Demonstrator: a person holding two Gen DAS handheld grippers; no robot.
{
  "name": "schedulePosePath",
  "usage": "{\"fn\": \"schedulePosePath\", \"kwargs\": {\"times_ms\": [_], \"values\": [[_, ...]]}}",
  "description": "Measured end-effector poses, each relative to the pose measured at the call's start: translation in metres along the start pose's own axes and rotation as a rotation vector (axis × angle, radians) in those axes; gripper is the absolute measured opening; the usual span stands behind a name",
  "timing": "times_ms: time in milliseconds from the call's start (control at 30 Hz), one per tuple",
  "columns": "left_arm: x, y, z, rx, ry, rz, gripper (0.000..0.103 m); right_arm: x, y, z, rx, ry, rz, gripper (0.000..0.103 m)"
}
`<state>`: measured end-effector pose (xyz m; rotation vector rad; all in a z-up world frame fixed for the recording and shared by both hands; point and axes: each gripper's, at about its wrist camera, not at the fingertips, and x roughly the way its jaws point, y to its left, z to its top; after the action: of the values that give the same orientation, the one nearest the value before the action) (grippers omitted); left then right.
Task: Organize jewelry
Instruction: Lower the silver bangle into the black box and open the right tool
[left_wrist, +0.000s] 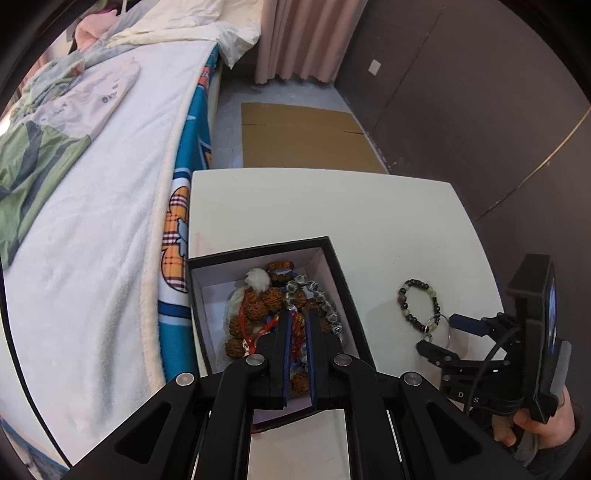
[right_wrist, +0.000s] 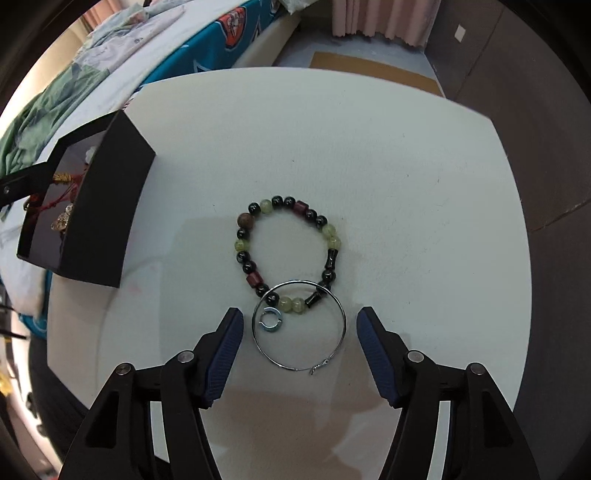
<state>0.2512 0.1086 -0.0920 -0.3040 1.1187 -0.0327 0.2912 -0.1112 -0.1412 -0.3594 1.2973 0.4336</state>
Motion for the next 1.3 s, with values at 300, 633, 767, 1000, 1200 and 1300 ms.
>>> {"fn": "schedulePosePath", "kwargs": {"times_ms": [300,633,767,1000,1200,1300], "values": [[-0.030,0.015,-0.005,-0.050,-0.078,-0.052,0.071,-0.029,-0.003,0.000,0.050,-0.088,0.068,0.052],[-0.063,0.033,-0.016,-0.052,-0.150,-0.055,0.071,-0.067,0.020,0.025,0.119,-0.270,0.301,0.052],[-0.078,0.042,-0.020,-0.064,-0.184,-0.048,0.071,-0.076,0.047,0.037,0.102,-0.296,0.420,0.052],[-0.107,0.063,-0.022,-0.105,-0.250,-0.064,0.095,-0.088,0.085,0.050,0.047,-0.311,0.511,0.052],[-0.123,0.070,-0.022,-0.135,-0.290,-0.087,0.100,-0.073,0.096,0.051,0.013,-0.269,0.575,0.066],[-0.124,0.066,-0.022,-0.129,-0.301,-0.100,0.100,-0.075,0.080,0.044,0.056,-0.274,0.563,0.082]]}}
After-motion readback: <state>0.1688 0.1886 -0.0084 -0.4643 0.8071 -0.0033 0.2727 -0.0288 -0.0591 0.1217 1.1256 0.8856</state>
